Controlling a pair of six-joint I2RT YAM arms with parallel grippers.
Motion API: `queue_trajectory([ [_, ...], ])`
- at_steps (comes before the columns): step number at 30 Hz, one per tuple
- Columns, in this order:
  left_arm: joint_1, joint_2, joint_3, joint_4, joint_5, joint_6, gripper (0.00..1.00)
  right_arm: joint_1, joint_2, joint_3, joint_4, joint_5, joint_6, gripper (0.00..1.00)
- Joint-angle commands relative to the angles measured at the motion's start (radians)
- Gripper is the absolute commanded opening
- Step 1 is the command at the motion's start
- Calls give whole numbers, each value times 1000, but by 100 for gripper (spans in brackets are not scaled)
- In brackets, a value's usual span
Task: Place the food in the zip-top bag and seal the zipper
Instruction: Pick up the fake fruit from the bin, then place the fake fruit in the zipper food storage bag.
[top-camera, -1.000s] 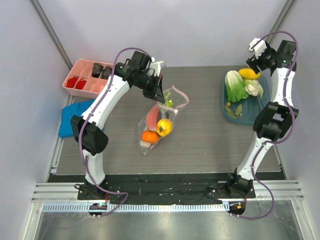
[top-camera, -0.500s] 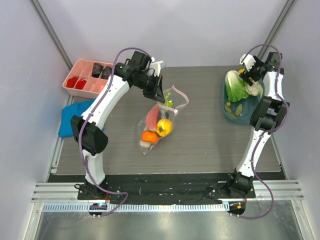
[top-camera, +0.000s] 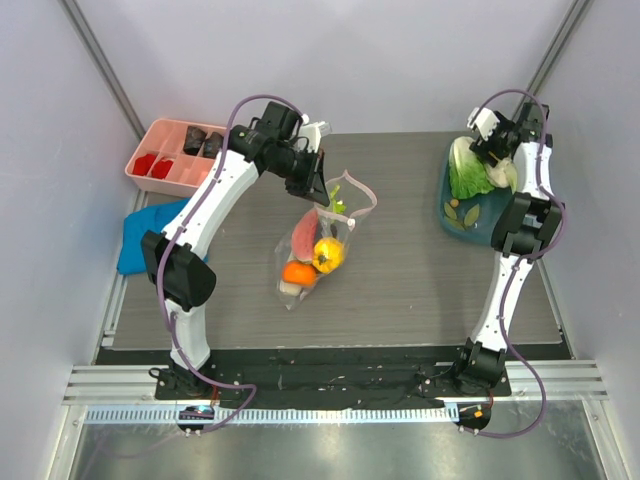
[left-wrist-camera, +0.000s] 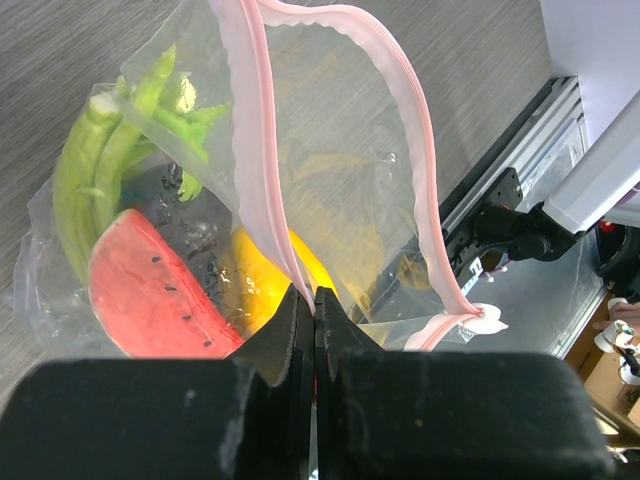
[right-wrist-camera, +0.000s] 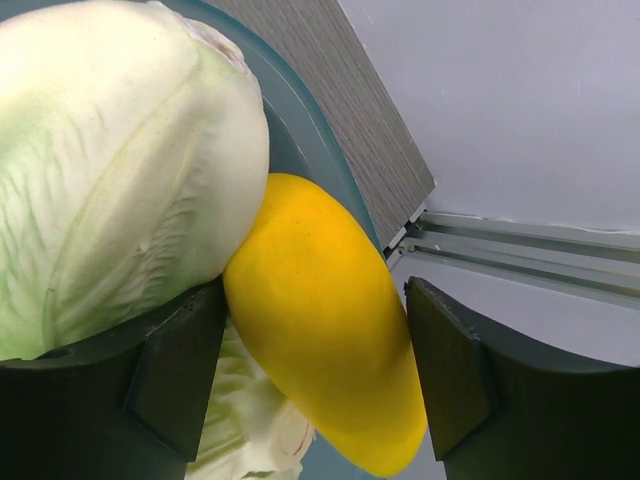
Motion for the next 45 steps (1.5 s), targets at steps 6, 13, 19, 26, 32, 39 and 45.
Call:
queue_trajectory([
  [6, 7, -7, 33, 9, 9, 4, 0, -4, 69, 21, -109, 10, 169, 58],
  [13, 7, -13, 29, 15, 11, -1, 0, -18, -37, -27, -97, -46, 250, 33],
  [19, 7, -26, 24, 15, 19, -2, 0, -47, -161, -67, -54, -102, 335, 21],
  [26, 7, -39, 4, 29, 22, 2, 0, -73, -271, -96, -33, -170, 422, 18],
  [32, 7, -44, 5, 32, 26, 7, 0, -92, -354, -142, -33, -201, 459, 17],
  [39, 7, -46, 4, 32, 34, 2, 0, -93, -521, -245, -36, -354, 670, 16],
  [45, 5, -42, -1, 51, 72, -30, 0, -55, -734, -479, 102, -522, 1042, 16],
])
